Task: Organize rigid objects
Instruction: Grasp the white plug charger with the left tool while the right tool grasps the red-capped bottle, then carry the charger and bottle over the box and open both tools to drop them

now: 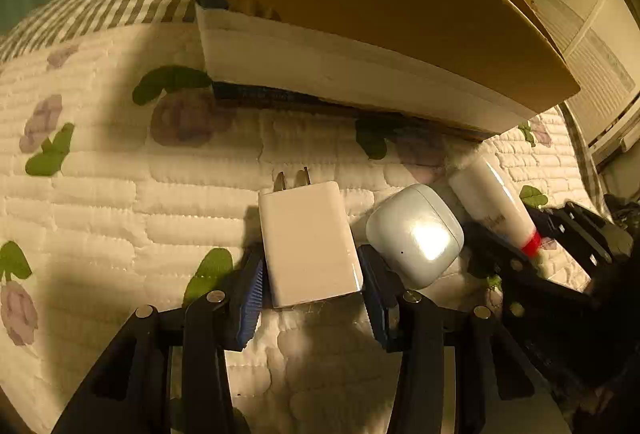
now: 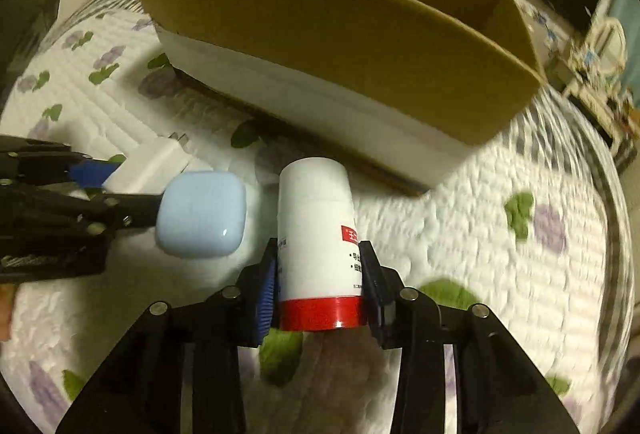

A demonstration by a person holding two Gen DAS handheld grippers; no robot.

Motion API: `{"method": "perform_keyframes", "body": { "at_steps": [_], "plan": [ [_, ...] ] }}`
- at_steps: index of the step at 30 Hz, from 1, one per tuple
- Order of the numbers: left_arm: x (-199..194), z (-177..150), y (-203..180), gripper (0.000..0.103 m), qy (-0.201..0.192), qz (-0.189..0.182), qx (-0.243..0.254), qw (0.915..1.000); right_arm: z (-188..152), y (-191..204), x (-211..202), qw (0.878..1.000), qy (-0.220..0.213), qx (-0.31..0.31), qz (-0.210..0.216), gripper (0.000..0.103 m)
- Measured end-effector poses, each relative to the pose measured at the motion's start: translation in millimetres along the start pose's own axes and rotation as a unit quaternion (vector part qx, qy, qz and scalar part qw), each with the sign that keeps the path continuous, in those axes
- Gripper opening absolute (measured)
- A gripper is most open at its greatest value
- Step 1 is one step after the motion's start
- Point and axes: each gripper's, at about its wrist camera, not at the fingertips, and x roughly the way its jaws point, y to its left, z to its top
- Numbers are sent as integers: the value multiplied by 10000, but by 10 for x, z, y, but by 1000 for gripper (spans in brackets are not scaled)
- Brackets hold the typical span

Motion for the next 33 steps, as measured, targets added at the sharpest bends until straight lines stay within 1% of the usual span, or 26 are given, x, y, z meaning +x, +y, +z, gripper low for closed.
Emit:
{"method": "perform_keyframes", "body": {
  "at_steps": [4, 8, 10, 12, 14, 16, 19, 22, 25, 29, 33],
  "plan": [
    [-90, -53, -95, 43, -191, 119, 143, 9996, -173, -69, -176, 9991, 56, 406, 85, 36],
    [-329, -162, 53, 41, -346, 84, 103, 9993, -333, -126, -377, 9975, 13, 682, 192, 36],
    [-394, -225, 123, 41, -385, 81, 120, 9992, -411, -155, -450, 9952, -44, 932, 298, 36],
    [-438, -296, 157, 41, -411, 152, 121, 9990, -405, -66, -435, 9933, -40, 1105, 344, 36],
    [-533, -377, 195, 41, -459, 141, 75, 9988, -393, 43, -441, 9932, -62, 1121, 308, 36],
    [-633, -442, 264, 41, -546, 159, 86, 9983, -425, 95, -537, 9927, -156, 1147, 347, 36],
    [-795, -412, 204, 41, -739, 155, 73, 9971, -434, 137, -708, 9920, -309, 1191, 298, 36],
    [-967, -348, 20, 41, -972, 167, 104, 9951, -440, 111, -898, 9910, -446, 1243, 236, 36],
    [-1201, -311, -48, 41, -1227, 138, 148, 9922, -406, 96, -1101, 9891, -634, 1319, 163, 36],
    [-1460, -252, -165, 41, -1471, -27, 166, 9890, -283, 86, -1418, 9871, -990, 1256, 9, 36],
    [-1758, -185, -255, 41, -1849, -99, 133, 9826, -127, 86, -1792, 9826, -1410, 1202, -104, 36]
  ]
}}
